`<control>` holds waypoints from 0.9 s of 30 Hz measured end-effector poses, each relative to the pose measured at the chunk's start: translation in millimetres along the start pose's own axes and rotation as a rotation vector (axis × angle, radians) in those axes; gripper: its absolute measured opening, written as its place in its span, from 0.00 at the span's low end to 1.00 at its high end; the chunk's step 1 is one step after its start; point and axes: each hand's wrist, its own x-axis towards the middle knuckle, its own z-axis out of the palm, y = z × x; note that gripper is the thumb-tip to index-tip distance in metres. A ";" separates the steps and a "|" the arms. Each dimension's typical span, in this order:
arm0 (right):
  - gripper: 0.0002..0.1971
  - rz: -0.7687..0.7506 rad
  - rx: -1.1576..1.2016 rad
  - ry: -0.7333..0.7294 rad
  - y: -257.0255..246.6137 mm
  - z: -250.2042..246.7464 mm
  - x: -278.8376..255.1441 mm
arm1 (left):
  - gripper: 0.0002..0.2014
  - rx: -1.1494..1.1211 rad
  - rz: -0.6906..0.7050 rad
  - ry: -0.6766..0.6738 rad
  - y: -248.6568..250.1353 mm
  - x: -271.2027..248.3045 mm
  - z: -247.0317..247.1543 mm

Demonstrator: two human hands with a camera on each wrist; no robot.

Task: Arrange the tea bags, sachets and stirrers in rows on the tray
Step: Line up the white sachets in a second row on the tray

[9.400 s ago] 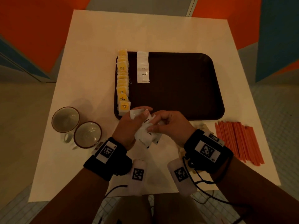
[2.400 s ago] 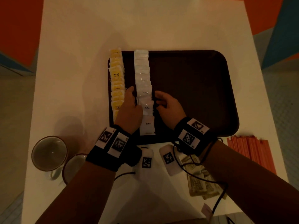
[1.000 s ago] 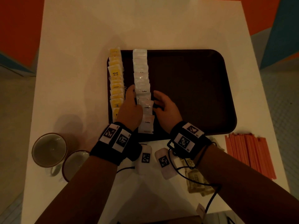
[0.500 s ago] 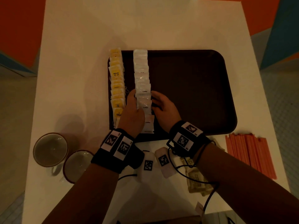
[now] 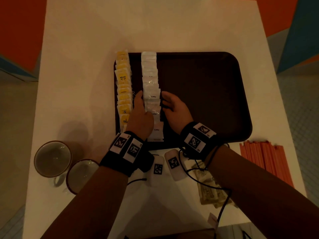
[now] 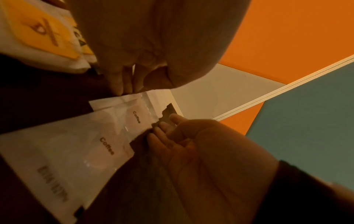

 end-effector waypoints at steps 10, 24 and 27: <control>0.26 0.033 -0.145 0.034 7.1 -6.3 -6.1 | 0.31 -0.009 0.015 -0.034 -2.5 -12.3 -4.2; 0.26 0.171 -0.130 -0.093 25.6 -10.0 -50.2 | 0.35 -0.135 -0.111 -0.136 -8.9 -46.5 6.6; 0.26 0.135 -0.110 -0.073 24.3 -6.5 -48.5 | 0.35 -0.147 -0.099 -0.114 -7.9 -48.8 8.6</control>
